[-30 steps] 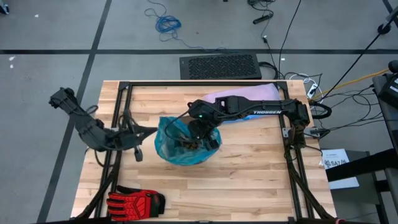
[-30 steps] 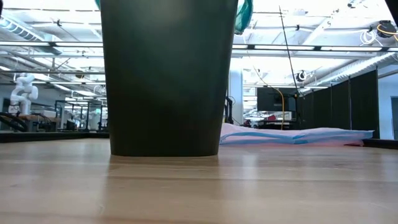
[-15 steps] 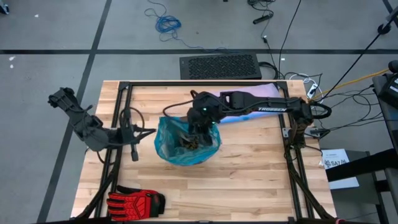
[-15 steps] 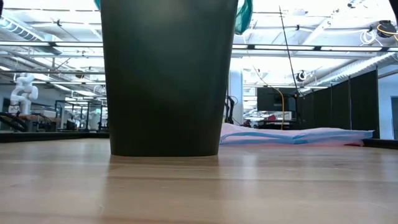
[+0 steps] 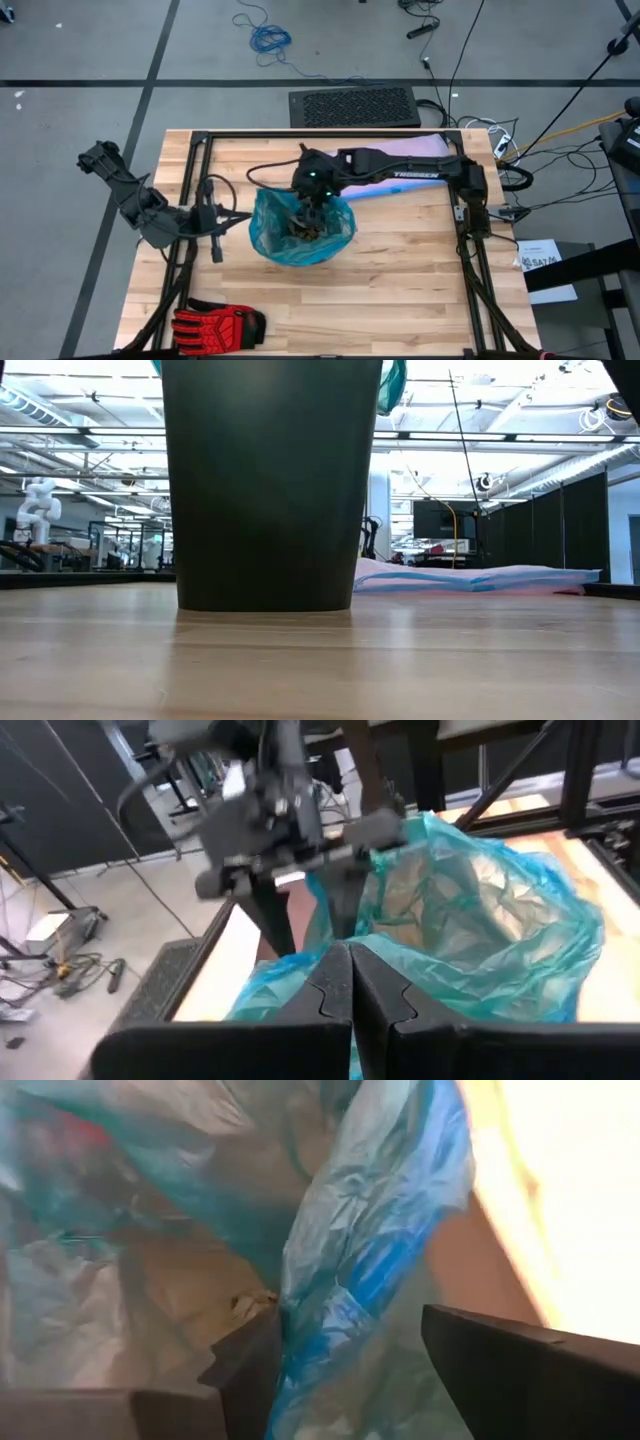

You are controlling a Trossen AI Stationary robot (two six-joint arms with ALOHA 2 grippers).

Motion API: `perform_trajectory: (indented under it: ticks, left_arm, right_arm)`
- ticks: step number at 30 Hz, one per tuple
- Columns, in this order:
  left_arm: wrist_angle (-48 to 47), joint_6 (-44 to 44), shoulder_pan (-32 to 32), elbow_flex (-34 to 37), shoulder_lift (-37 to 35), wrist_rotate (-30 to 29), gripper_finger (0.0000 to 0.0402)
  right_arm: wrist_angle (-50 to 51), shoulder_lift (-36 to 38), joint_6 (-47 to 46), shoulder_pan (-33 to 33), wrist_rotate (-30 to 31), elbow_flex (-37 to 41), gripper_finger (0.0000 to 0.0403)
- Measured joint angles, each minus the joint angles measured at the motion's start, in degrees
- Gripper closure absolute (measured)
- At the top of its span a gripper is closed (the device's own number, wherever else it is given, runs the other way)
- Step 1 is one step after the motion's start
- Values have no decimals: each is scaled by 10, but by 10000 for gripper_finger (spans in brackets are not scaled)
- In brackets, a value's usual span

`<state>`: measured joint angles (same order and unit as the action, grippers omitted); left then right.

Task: Place trash/remove bag and relplace
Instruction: Close the trash bag

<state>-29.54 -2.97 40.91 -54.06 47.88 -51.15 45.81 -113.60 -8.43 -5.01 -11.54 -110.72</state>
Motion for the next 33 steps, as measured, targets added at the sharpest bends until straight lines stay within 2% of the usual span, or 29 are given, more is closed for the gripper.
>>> perform_trajectory:
  ticks: [4,7,9,13,14,19,27,33]
  left_arm:
    - [-2,-12,0,0,0,13,401]
    - [-2,-17,0,0,0,17,401]
    - [0,-19,0,0,0,17,401]
    - [0,-28,0,0,0,17,401]
    - [2,-28,0,0,0,17,402]
    - [7,-28,0,0,0,16,402]
    - [15,-28,0,-7,-11,-11,402]
    - [17,-35,0,-27,-35,-32,401]
  right_arm:
    - [-45,-16,-15,-8,-45,-2,173]
    - [-68,-21,1,-7,-38,-1,205]
    - [-70,-21,15,-5,-18,0,248]
    - [-89,-21,63,2,-4,1,371]
    - [-93,-21,77,4,0,1,386]
    - [-95,-21,145,27,69,-6,400]
    - [-97,-20,302,82,266,-46,402]
    - [-96,-20,388,108,343,-79,403]
